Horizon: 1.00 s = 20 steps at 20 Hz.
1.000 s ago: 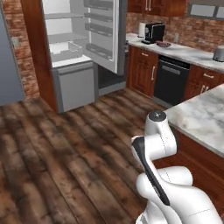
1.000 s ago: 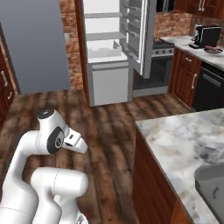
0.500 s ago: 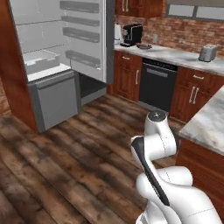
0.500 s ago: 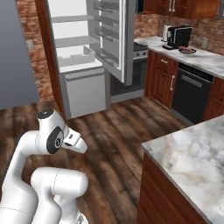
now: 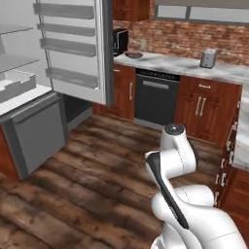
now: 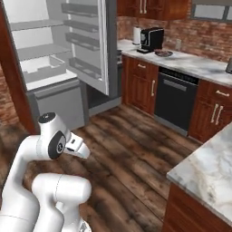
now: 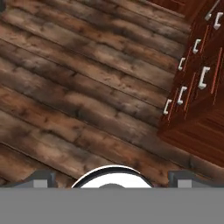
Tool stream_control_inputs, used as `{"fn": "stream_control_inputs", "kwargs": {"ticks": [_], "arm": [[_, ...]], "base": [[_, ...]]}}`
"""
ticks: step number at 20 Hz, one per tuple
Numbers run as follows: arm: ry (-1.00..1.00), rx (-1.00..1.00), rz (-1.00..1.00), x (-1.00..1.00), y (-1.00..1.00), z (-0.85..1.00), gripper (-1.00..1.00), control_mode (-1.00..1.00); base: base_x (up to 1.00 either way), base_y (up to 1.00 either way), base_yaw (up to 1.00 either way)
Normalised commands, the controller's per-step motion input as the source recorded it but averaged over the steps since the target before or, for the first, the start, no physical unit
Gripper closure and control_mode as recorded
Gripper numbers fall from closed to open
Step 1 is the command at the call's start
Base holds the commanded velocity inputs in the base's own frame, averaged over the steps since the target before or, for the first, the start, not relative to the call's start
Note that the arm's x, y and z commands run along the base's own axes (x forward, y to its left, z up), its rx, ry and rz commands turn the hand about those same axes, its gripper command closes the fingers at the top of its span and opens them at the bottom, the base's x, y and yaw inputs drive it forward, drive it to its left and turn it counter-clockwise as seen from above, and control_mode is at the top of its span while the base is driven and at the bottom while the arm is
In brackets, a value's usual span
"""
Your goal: Place the cold items (orange and bell pepper) from the fridge in one tupperware on the dining counter. Place the warm items (hot dog and kebab skewer) in the stove area in another tupperware.
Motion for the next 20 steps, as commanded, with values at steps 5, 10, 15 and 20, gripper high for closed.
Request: {"fn": "stream_control_inputs", "kwargs": {"ticks": [5,10,15,20], "arm": [[0.0,0.0,0.0,0.0,0.0,0.0,-1.0,1.0],[0.0,0.0,0.0,0.0,0.0,0.0,-1.0,1.0],[0.0,0.0,0.0,0.0,0.0,0.0,-1.0,1.0],[0.0,0.0,0.0,0.0,0.0,0.0,-1.0,1.0]], "base": [[0.64,0.56,-0.59],[0.59,0.44,-0.64],[0.84,0.52,-0.54],[1.0,0.45,-0.39]]}}
